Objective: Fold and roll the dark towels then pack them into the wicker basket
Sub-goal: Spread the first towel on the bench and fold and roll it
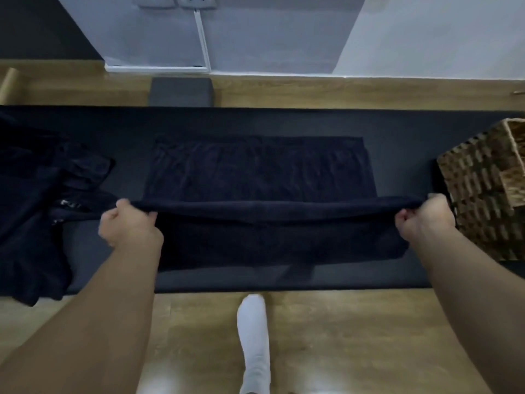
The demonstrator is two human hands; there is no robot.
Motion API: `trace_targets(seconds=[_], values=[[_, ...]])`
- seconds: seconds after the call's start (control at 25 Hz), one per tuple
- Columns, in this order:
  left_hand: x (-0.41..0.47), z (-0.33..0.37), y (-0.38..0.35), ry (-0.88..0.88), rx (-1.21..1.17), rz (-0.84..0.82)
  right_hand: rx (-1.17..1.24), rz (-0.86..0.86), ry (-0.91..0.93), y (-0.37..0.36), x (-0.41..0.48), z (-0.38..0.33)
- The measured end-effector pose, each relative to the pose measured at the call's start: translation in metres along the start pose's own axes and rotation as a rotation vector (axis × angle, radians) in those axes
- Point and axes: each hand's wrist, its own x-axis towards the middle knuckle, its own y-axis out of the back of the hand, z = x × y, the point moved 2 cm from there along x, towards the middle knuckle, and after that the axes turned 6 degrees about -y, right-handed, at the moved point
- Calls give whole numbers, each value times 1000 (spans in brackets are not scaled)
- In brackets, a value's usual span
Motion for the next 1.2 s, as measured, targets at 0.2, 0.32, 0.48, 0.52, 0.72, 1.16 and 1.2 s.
trace_targets(seconds=[0.2, 0.32, 0.48, 0.52, 0.72, 1.16, 1.2], values=[[44, 3, -128, 24, -122, -32, -21, -118, 41, -114, 52, 5], [76, -8, -192, 59, -36, -95, 41, -126, 35, -165, 86, 16], [122, -25, -236, -9, 31, -206, 99, -199, 101, -206, 125, 18], [129, -32, -242, -45, 38, -205, 31, -203, 154, -213, 133, 22], [116, -90, -244, -793, 875, -581, -1041, -476, 1037, -246, 110, 111], [212, -122, -239, -1166, 1525, -463, -1768, -253, 1486, -274, 167, 167], [225, -115, -241, -1133, 1537, -402, -1758, -221, 1452, -278, 169, 163]])
